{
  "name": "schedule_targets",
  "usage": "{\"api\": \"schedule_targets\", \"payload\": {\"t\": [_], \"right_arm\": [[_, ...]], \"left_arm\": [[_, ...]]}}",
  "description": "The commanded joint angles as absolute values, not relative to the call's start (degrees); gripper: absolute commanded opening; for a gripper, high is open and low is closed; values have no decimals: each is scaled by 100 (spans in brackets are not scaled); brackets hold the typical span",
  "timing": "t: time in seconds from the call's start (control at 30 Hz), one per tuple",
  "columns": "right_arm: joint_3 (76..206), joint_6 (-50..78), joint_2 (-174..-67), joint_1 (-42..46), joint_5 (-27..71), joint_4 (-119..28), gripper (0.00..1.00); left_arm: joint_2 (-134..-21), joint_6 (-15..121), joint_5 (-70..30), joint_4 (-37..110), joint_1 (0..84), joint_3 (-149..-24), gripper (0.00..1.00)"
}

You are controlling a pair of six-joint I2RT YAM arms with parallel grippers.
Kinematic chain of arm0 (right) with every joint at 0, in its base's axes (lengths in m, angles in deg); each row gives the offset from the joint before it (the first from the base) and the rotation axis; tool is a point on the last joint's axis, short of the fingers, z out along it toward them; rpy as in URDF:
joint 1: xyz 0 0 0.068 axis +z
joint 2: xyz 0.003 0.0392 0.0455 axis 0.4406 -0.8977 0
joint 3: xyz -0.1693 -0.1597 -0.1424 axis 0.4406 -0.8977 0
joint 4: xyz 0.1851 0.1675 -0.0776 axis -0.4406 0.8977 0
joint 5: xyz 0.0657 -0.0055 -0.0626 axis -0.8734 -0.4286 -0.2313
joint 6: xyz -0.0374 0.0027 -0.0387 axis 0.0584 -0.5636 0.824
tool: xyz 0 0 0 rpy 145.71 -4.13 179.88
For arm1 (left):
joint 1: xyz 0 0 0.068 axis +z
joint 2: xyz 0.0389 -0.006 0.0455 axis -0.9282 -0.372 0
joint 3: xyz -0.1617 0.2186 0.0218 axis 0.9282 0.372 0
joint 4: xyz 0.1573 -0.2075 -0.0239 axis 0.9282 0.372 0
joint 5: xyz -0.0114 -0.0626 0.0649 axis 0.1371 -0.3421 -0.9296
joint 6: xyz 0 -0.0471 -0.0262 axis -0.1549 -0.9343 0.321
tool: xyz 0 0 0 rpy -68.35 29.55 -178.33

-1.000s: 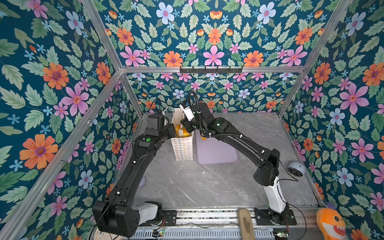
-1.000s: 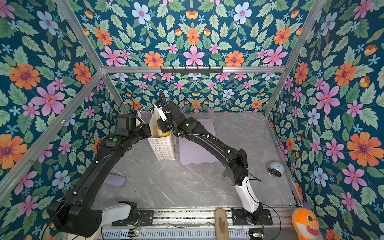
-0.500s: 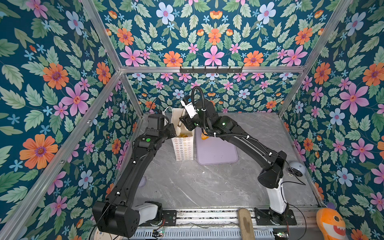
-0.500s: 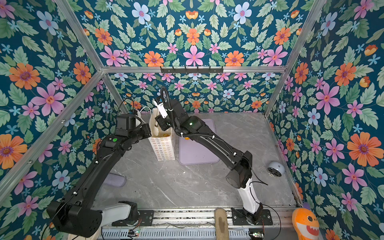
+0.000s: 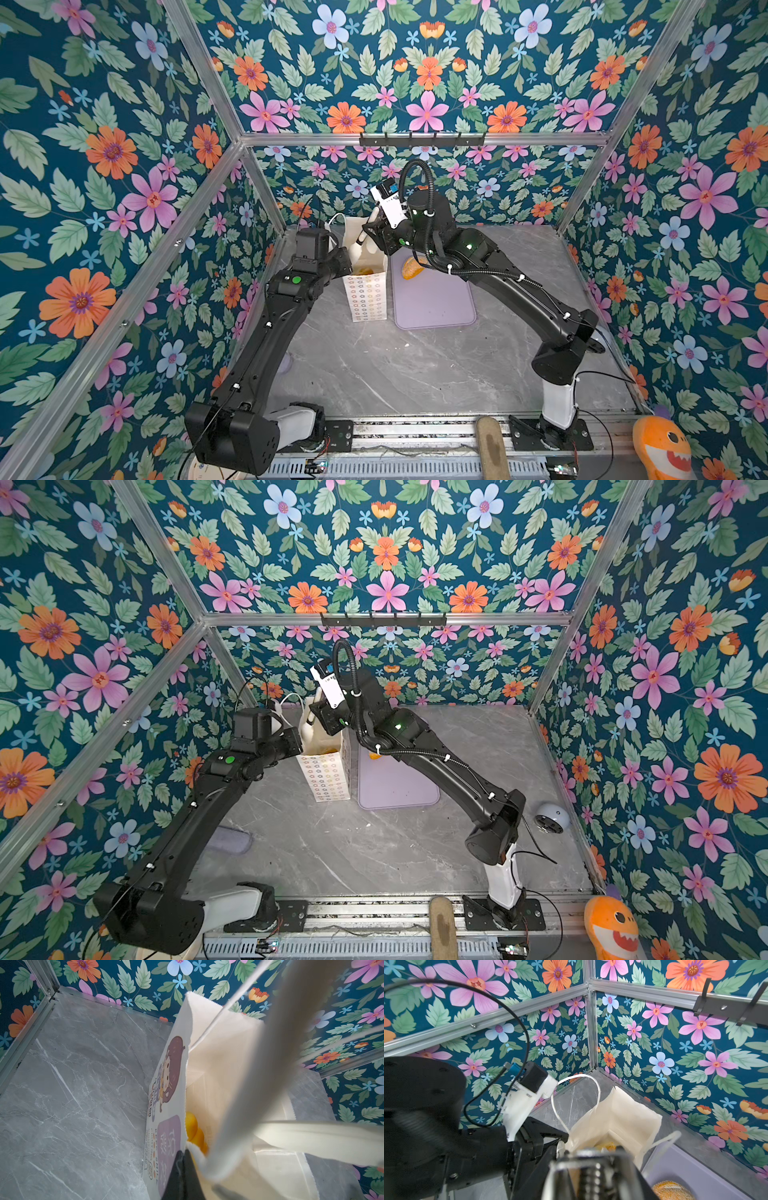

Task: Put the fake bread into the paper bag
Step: 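Open the tongs inside the bag and raise them out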

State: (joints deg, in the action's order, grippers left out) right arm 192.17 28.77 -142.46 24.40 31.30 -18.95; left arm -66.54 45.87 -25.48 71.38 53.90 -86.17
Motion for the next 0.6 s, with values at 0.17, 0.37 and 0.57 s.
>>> {"api": "schedule_targets", "payload": {"t": [0.17, 0.37, 0.57], "right_arm": [[19101, 2923, -13622, 2448, 2914, -2490, 42], [18664, 3117, -12990, 2448, 2997, -2766, 42], [17945, 3264, -12171, 2307, 3329, -3075, 42]], "left_arm": [[-6619, 4634, -2565, 7123, 5399, -8630, 0], [-6601, 4631, -2562, 7105, 5401, -8591, 0], [-6588, 4625, -2565, 7105, 5395, -8604, 0]]}}
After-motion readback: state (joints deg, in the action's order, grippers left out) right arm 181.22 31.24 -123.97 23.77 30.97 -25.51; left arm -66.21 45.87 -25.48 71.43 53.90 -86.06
